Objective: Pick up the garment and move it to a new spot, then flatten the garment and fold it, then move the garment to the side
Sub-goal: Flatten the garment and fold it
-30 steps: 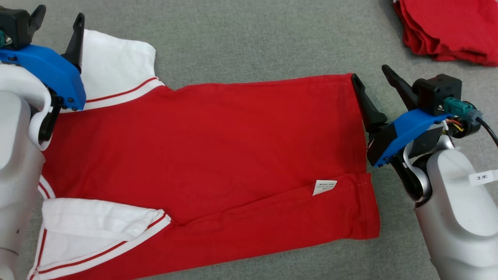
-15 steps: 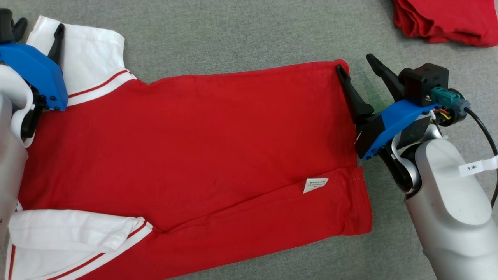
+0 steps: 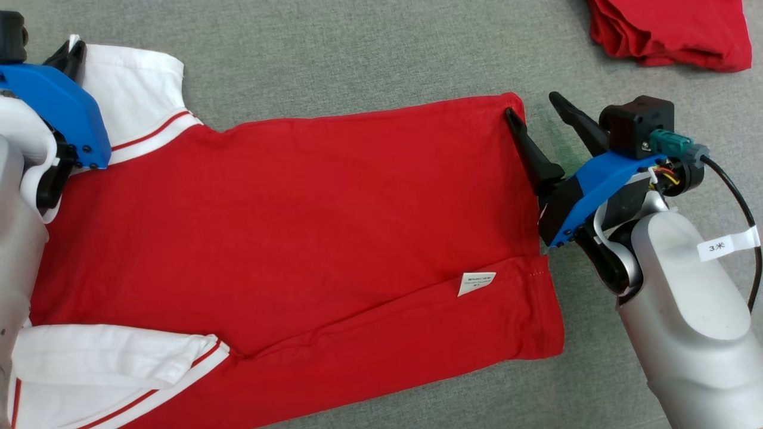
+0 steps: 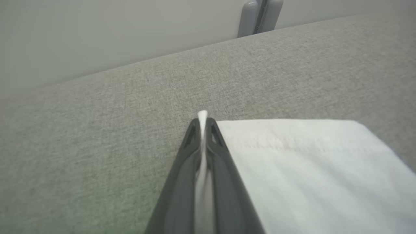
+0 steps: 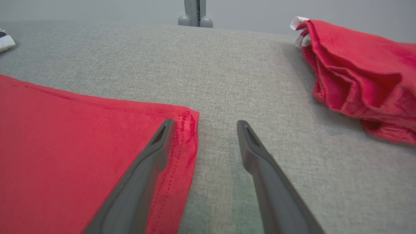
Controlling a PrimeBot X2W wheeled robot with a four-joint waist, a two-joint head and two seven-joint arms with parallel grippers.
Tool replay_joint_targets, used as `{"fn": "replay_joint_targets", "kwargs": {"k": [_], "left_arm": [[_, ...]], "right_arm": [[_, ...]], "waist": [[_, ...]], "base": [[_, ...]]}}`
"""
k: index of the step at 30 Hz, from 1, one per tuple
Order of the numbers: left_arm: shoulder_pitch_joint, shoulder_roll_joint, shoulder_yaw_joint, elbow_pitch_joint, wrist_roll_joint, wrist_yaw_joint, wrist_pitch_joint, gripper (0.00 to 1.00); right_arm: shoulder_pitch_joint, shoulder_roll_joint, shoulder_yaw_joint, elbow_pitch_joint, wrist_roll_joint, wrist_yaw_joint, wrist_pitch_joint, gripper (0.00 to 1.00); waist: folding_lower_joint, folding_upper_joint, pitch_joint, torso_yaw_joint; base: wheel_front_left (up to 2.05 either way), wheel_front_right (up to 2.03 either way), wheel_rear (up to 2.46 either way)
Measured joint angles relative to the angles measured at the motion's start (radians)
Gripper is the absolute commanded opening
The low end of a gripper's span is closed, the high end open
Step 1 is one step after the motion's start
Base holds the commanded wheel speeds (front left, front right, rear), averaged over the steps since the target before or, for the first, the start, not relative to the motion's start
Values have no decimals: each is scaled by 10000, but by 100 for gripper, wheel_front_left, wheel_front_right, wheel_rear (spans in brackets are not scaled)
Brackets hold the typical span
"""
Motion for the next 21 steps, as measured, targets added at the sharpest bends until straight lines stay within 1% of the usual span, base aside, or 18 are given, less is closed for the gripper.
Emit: {"fn": "replay_joint_targets", "kwargs": {"k": [6,11,20,21], "left_arm": [[-76,-17,-431,-46,-128,0,-552,0],[-329,-151,-788,-211,-194,0,-1016,0],[-493,-313,-1379,-401,-397,0,-1546,0],[-511,-341,-1438,-414,-410,2,-1616,0]], "right_arm": [[-140,-221,165,153,249,0,326,100],[-220,-318,192,449,410,0,543,100],[-769,-303,564,1252,782,0,719,100],[-856,-314,665,1358,788,0,763,78]], "waist": [[0,0,-112,208],[0,0,-163,455],[0,0,-167,846],[0,0,-171,887]], "base": [[0,0,0],[0,0,0],[0,0,0],[0,0,0]]}}
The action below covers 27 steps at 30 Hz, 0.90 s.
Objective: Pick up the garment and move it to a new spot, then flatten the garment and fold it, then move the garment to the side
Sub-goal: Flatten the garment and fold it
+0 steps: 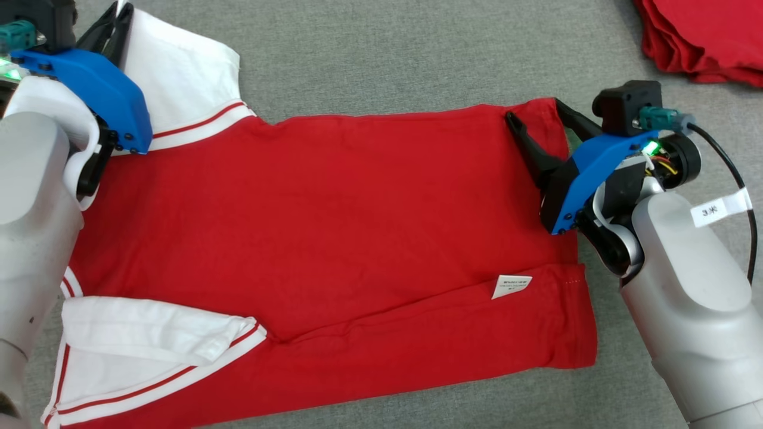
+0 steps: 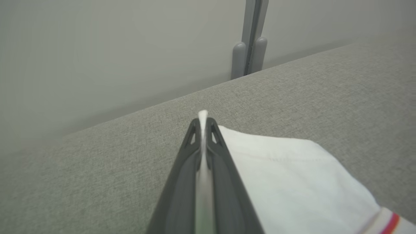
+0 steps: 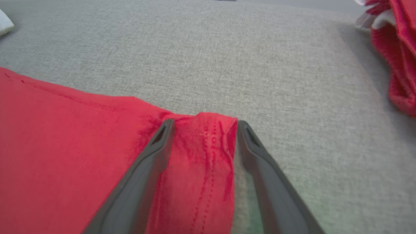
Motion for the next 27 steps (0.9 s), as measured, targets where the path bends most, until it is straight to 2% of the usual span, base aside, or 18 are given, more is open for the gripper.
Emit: {"fn": "replay_joint_targets", "kwargs": {"k": [1,2,6,11,21,27], "left_arm": [[-12,-27,-44,-8,-36,0,-58,0],[-24,-50,-96,-8,-77,-2,-123,0],[-24,-111,-230,-50,-240,-2,-531,0],[199,-140,-314,-295,-499,0,-1108,0],[1862,347,56,-1885,-874,17,-1639,0],[3430,702,675,-3829,-696,548,-1668,0]], "right_arm": [[-73,10,50,73,29,0,0,46],[-124,15,125,144,102,-2,17,0],[-191,13,244,376,190,2,-96,0],[-76,-84,92,531,111,2,-1062,0],[808,-98,54,888,10,2,-2587,0],[1381,-190,29,953,-79,2,-3181,0]], "waist": [[0,0,-11,36],[0,0,-29,68],[0,-1,-182,161],[0,0,-550,287],[-1,0,-1566,554],[0,0,-2083,775]], "base": [[0,0,0],[0,0,0],[0,0,0],[0,0,0],[0,0,0],[0,0,0]]}}
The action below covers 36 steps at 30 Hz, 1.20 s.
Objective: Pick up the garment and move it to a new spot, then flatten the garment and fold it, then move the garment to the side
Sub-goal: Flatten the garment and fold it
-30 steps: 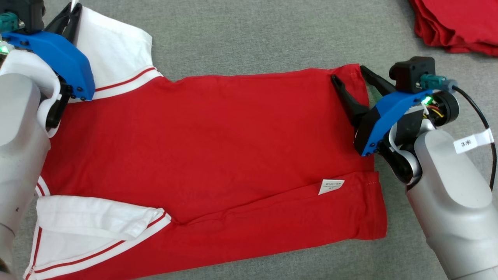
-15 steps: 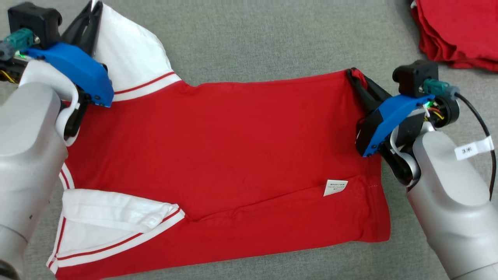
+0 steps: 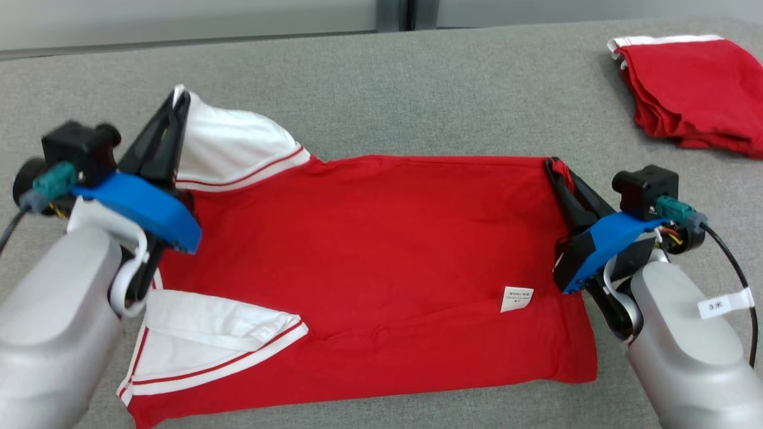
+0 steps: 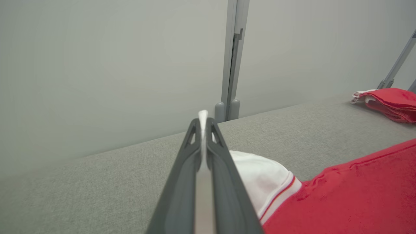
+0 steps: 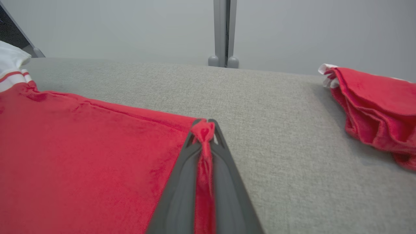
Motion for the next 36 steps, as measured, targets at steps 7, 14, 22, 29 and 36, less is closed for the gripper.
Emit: {"fn": "replay_joint_targets", "kwargs": {"k": [7,14,22,29,36], "left_arm": [[2273,328,736,-2121,27,790,-4,0],[3914,431,1208,-3162,-65,1289,-2,0],[5104,430,1597,-3611,-150,1628,-4,0],[6020,196,1860,-3695,-77,1860,-2,0],[6592,-334,2846,-4100,708,2069,-4,100]], "right_arm": [[644,-90,2,117,0,0,-403,0],[1164,-194,-4,151,4,0,-708,0],[2004,-240,19,-213,-12,0,-1055,0],[2919,-167,-270,-995,-180,0,-1162,38],[3733,-61,-1018,-2343,-326,0,-1185,100]], "waist": [[0,0,-457,215],[0,0,-668,403],[0,0,-828,455],[0,0,-1041,427],[0,0,-1242,402]], "base": [[0,0,0],[0,0,0],[0,0,0],[0,0,0],[0,0,0]]}}
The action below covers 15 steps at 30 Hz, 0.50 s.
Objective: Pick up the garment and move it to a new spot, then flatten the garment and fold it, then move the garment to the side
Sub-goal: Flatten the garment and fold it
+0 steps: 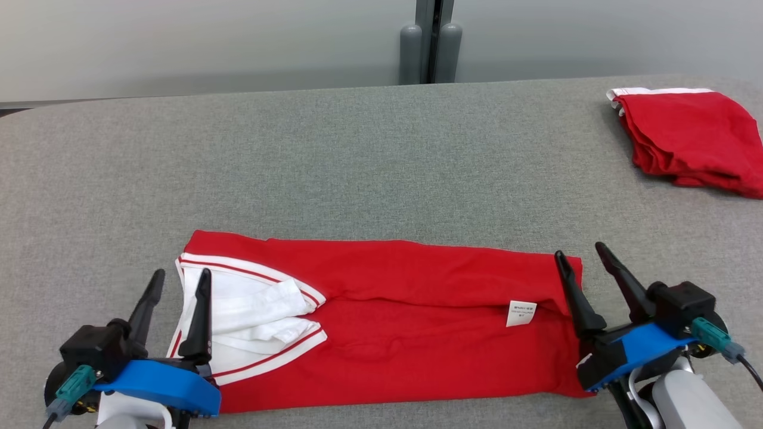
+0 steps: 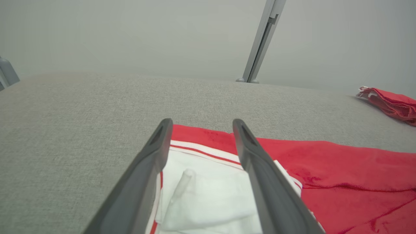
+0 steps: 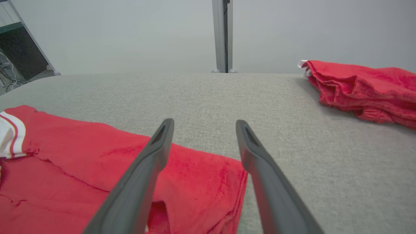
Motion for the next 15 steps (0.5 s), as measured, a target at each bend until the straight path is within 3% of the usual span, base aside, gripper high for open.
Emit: {"fn": "replay_joint_targets", "kwargs": {"k": [5,15], "left_arm": [[423,-688,1262,-619,1152,102,0,100],[1161,-2439,3693,-1476,3760,-270,-2,100]], "right_arm": [[354,75,-591,-612,-132,0,-8,100],[371,581,-1363,633,-332,-2,420,100]], "waist": [[0,0,-61,-6],[1,0,-96,148]], "base": [[0,0,0],[0,0,0]]}}
